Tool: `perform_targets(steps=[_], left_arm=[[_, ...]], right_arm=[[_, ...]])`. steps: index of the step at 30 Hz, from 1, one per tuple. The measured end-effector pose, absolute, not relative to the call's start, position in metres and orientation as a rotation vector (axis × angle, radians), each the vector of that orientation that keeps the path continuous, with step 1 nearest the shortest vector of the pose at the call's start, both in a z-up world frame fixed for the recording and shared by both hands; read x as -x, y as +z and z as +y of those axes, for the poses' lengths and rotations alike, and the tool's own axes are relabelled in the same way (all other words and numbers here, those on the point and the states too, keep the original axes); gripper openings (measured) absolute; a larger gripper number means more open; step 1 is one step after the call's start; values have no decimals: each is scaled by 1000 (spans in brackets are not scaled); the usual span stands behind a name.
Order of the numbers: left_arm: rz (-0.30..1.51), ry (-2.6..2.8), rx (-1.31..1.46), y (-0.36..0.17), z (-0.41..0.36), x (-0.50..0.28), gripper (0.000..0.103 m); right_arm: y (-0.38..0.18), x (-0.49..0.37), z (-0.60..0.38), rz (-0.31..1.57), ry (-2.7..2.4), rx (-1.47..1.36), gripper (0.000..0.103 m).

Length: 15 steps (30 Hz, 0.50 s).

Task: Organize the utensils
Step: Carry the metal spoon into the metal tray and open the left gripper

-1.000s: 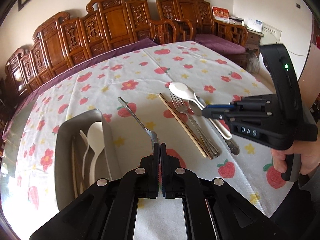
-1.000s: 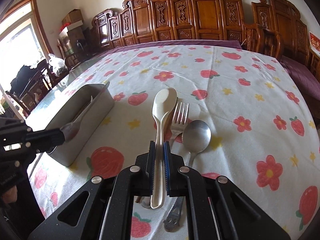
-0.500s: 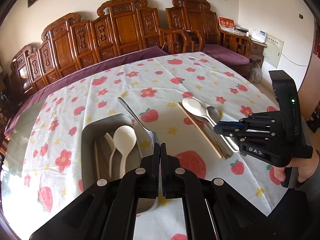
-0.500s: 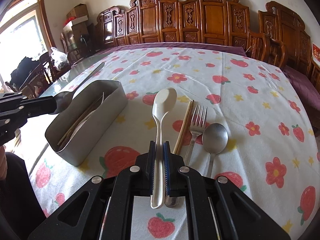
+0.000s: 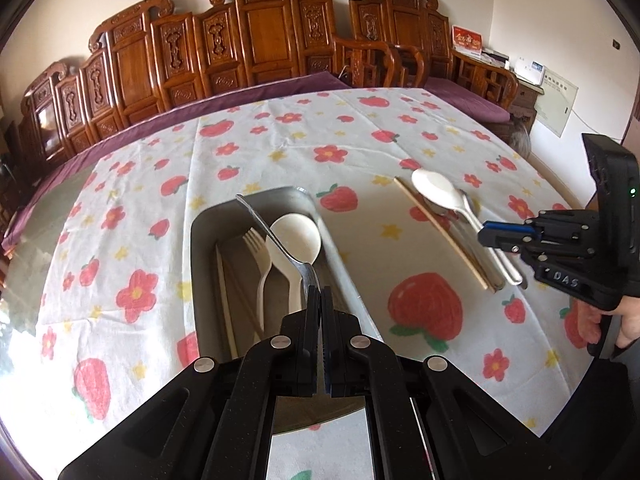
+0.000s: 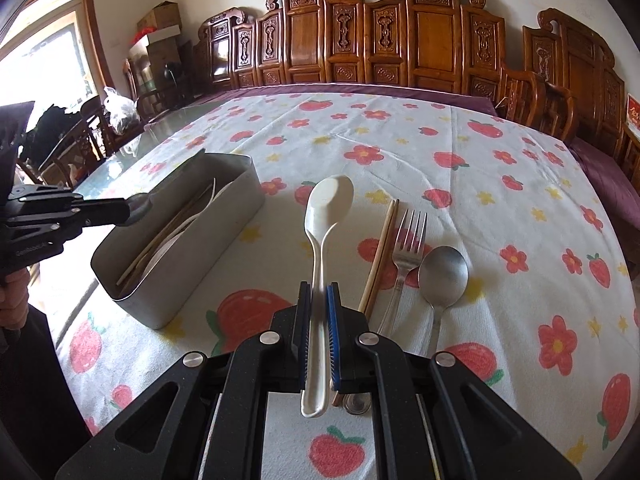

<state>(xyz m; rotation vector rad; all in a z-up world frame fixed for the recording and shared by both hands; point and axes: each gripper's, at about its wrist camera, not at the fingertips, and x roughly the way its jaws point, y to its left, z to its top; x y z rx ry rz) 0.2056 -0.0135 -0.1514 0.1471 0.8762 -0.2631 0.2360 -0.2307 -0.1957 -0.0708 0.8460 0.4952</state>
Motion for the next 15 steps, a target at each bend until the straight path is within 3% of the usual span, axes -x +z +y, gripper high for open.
perform_targets(steps=[15], left_arm=[[939,-220,-54,-185,21,-216,2]], right_arm=[[-204,-239,-225,873,502,58,10]])
